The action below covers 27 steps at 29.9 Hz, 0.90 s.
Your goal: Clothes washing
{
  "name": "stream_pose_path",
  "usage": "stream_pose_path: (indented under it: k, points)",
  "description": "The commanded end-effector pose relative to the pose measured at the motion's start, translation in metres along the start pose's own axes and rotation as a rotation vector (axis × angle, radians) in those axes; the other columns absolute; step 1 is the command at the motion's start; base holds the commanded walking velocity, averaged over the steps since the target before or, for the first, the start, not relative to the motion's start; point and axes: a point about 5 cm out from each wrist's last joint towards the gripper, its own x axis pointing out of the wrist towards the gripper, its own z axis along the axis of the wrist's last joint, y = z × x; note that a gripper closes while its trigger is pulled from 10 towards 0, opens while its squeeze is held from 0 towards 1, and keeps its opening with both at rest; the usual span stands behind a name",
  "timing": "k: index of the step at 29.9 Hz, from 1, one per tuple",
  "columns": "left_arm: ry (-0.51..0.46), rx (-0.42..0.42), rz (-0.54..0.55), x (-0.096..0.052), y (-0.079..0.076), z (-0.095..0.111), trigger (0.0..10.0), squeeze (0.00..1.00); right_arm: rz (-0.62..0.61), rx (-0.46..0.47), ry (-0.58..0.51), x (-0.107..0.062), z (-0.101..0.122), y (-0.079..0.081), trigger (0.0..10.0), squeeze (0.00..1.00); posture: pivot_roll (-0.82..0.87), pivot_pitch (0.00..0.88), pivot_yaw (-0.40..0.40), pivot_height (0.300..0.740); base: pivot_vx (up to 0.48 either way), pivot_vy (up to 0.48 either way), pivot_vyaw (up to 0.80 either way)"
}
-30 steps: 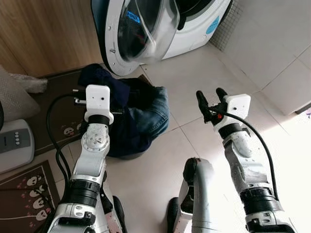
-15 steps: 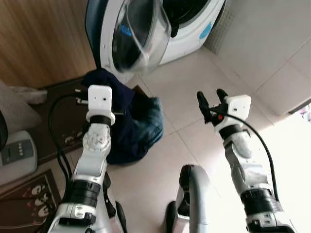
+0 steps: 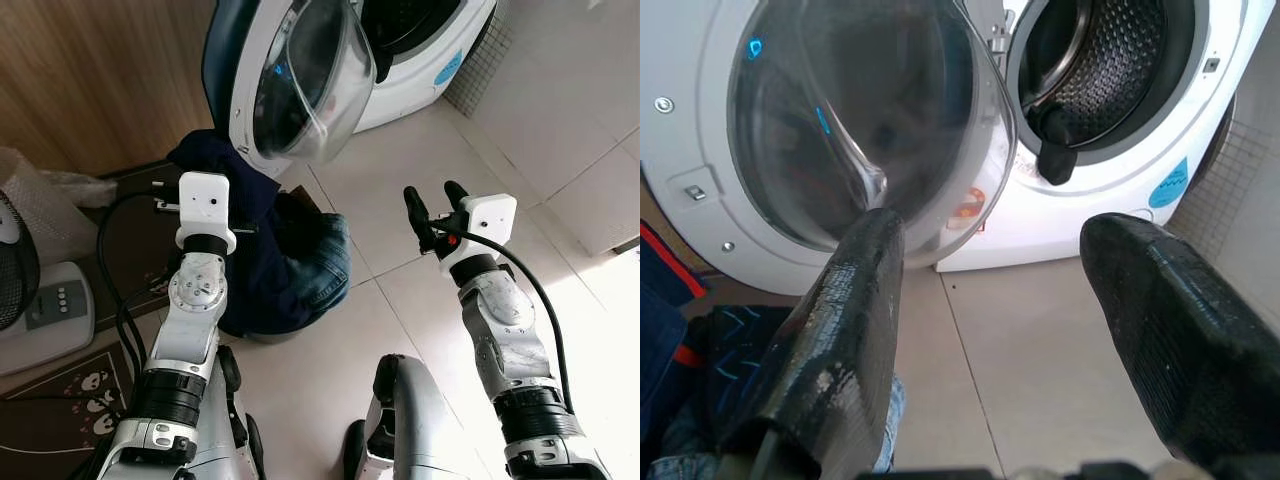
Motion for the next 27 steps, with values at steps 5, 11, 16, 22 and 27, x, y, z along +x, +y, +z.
stream_pose_path:
  k: [5, 11, 16, 22, 27]
  points:
    - [-0.022, -0.010, -0.007, -0.0014, -0.0010, 0.0057, 10.0, 0.00, -0.011, 0.004, -0.008, -0.0041, -0.0006, -0.0025, 10.0, 0.00, 0.10, 0.275, -0.106, 0.547, 0.000, 0.000, 0.00]
    - [-0.022, -0.010, -0.012, -0.0016, -0.0015, 0.0057, 10.0, 0.00, -0.015, 0.008, -0.008, -0.0043, -0.0007, -0.0028, 10.0, 0.00, 0.10, 0.276, -0.105, 0.547, 0.000, 0.000, 0.00]
    - [-0.021, -0.010, -0.017, -0.0015, -0.0020, 0.0055, 10.0, 0.00, -0.017, 0.010, -0.009, -0.0044, -0.0011, -0.0033, 10.0, 0.00, 0.10, 0.277, -0.104, 0.547, 0.000, 0.000, 0.00]
    - [-0.021, -0.010, -0.019, -0.0015, -0.0019, 0.0057, 10.0, 0.00, -0.018, 0.012, -0.013, -0.0041, -0.0005, -0.0027, 10.0, 0.00, 0.10, 0.278, -0.102, 0.551, 0.000, 0.000, 0.00]
    - [-0.020, -0.010, -0.021, -0.0017, -0.0021, 0.0056, 10.0, 0.00, -0.029, 0.033, -0.019, -0.0041, 0.0001, -0.0035, 10.0, 0.00, 0.10, 0.278, -0.100, 0.582, 0.000, 0.000, 0.00]
